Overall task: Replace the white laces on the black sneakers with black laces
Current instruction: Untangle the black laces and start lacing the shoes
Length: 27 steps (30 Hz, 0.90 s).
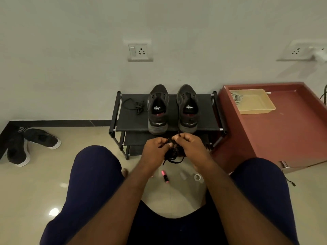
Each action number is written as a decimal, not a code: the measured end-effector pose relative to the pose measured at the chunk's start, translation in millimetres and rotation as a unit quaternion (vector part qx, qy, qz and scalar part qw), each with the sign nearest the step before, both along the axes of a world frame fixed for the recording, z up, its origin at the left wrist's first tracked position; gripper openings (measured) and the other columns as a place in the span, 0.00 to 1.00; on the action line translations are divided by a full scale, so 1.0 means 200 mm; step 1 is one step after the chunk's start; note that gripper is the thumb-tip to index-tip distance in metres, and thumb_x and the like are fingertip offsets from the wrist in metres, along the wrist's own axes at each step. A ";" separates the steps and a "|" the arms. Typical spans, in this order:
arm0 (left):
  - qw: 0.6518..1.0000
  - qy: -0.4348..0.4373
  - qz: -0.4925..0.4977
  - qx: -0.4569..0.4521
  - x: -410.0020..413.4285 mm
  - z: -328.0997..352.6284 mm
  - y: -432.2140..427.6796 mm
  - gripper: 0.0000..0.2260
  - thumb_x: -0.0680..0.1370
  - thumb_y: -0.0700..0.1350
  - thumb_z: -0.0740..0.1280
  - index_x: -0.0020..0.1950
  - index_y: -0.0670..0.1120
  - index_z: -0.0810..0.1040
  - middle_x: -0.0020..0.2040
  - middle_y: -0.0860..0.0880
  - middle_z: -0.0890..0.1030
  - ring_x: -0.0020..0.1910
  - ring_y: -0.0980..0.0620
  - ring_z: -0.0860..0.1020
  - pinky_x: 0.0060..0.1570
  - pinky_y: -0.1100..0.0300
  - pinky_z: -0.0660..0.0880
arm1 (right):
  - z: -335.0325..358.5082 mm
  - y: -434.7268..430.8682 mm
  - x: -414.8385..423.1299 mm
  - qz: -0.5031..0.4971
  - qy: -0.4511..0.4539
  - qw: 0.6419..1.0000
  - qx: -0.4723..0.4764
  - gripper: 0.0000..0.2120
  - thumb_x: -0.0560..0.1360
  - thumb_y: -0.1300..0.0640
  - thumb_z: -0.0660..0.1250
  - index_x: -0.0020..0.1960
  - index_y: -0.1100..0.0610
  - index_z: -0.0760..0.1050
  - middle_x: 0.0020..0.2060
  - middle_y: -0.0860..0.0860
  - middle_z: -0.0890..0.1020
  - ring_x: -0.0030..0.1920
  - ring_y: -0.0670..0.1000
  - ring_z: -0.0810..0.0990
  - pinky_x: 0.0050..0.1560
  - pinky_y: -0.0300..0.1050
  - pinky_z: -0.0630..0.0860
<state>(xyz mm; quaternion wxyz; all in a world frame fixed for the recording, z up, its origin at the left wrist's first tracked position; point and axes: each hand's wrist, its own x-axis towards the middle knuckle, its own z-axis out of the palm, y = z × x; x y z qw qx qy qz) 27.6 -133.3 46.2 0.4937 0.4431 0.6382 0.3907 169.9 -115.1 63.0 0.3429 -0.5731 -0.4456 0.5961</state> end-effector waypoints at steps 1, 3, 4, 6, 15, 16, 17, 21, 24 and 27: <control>0.999 -0.029 0.024 -0.030 0.00 -0.02 -0.01 0.04 0.79 0.39 0.68 0.50 0.39 0.81 0.43 0.41 0.84 0.41 0.48 0.84 0.40 0.54 0.82 | -0.02 0.00 0.01 -0.023 0.021 0.999 -0.011 0.08 0.81 0.56 0.66 0.50 0.58 0.82 0.44 0.55 0.85 0.47 0.53 0.84 0.50 0.51 0.82; 0.984 -0.128 0.087 -0.085 0.00 -0.05 -0.02 0.06 0.81 0.39 0.65 0.53 0.36 0.77 0.46 0.38 0.83 0.41 0.43 0.84 0.38 0.52 0.82 | -0.05 0.02 0.04 -0.082 0.054 0.995 -0.037 0.08 0.82 0.56 0.64 0.51 0.57 0.81 0.46 0.53 0.85 0.49 0.52 0.83 0.49 0.50 0.79; 0.972 -0.174 0.119 -0.106 -0.01 -0.06 -0.02 0.07 0.82 0.40 0.64 0.53 0.36 0.76 0.47 0.38 0.83 0.41 0.44 0.84 0.36 0.54 0.82 | -0.07 0.03 0.06 -0.113 0.066 0.990 -0.050 0.08 0.83 0.55 0.62 0.51 0.55 0.80 0.46 0.51 0.84 0.49 0.50 0.82 0.49 0.50 0.76; 0.944 -0.243 0.173 -0.140 -0.05 -0.08 -0.04 0.06 0.83 0.40 0.62 0.55 0.38 0.74 0.48 0.39 0.82 0.41 0.46 0.82 0.35 0.58 0.81 | -0.09 0.05 0.11 -0.186 0.130 0.970 -0.090 0.11 0.84 0.52 0.58 0.50 0.54 0.77 0.44 0.50 0.83 0.48 0.50 0.80 0.48 0.49 0.73; 0.903 -0.323 0.232 -0.162 -0.10 -0.08 0.00 0.06 0.82 0.43 0.62 0.54 0.42 0.76 0.46 0.43 0.83 0.46 0.47 0.82 0.43 0.53 0.78 | -0.04 0.08 0.29 -0.271 0.200 0.937 -0.099 0.13 0.86 0.52 0.55 0.50 0.58 0.73 0.28 0.49 0.66 0.21 0.43 0.62 0.19 0.34 0.56; 0.906 -0.317 0.229 -0.159 -0.10 -0.08 0.00 0.07 0.83 0.44 0.62 0.52 0.42 0.76 0.45 0.43 0.83 0.46 0.47 0.82 0.44 0.53 0.78 | -0.03 0.07 0.28 -0.213 0.127 0.966 -0.075 0.13 0.86 0.52 0.56 0.51 0.59 0.74 0.28 0.50 0.66 0.20 0.43 0.60 0.19 0.34 0.55; 0.910 -0.311 0.224 -0.159 -0.09 -0.07 -0.01 0.08 0.83 0.45 0.61 0.51 0.42 0.77 0.46 0.44 0.83 0.46 0.47 0.82 0.46 0.53 0.79 | -0.02 0.05 0.26 -0.148 0.057 0.986 -0.051 0.13 0.85 0.52 0.57 0.52 0.59 0.75 0.28 0.50 0.67 0.19 0.43 0.60 0.19 0.34 0.54; 0.911 -0.343 0.148 -0.175 -0.06 -0.05 -0.04 0.12 0.83 0.47 0.59 0.55 0.44 0.80 0.48 0.45 0.84 0.47 0.48 0.81 0.50 0.52 0.77 | -0.04 -0.05 0.13 0.011 -0.102 0.995 -0.013 0.13 0.84 0.51 0.60 0.56 0.58 0.79 0.36 0.54 0.79 0.23 0.45 0.68 0.22 0.38 0.63; 0.920 -0.337 0.088 -0.177 -0.05 -0.04 -0.03 0.11 0.82 0.47 0.60 0.53 0.45 0.81 0.48 0.47 0.84 0.48 0.50 0.81 0.51 0.53 0.74 | -0.08 -0.09 0.07 0.128 -0.215 0.968 0.029 0.14 0.84 0.50 0.60 0.55 0.57 0.80 0.45 0.55 0.84 0.29 0.44 0.74 0.26 0.38 0.69; 0.921 -0.337 0.080 -0.177 -0.04 -0.01 -0.01 0.09 0.81 0.44 0.61 0.50 0.45 0.81 0.43 0.48 0.84 0.41 0.52 0.81 0.44 0.57 0.73 | -0.08 -0.11 0.03 0.236 -0.201 0.950 0.023 0.13 0.84 0.51 0.60 0.51 0.57 0.80 0.46 0.56 0.85 0.32 0.43 0.80 0.31 0.40 0.76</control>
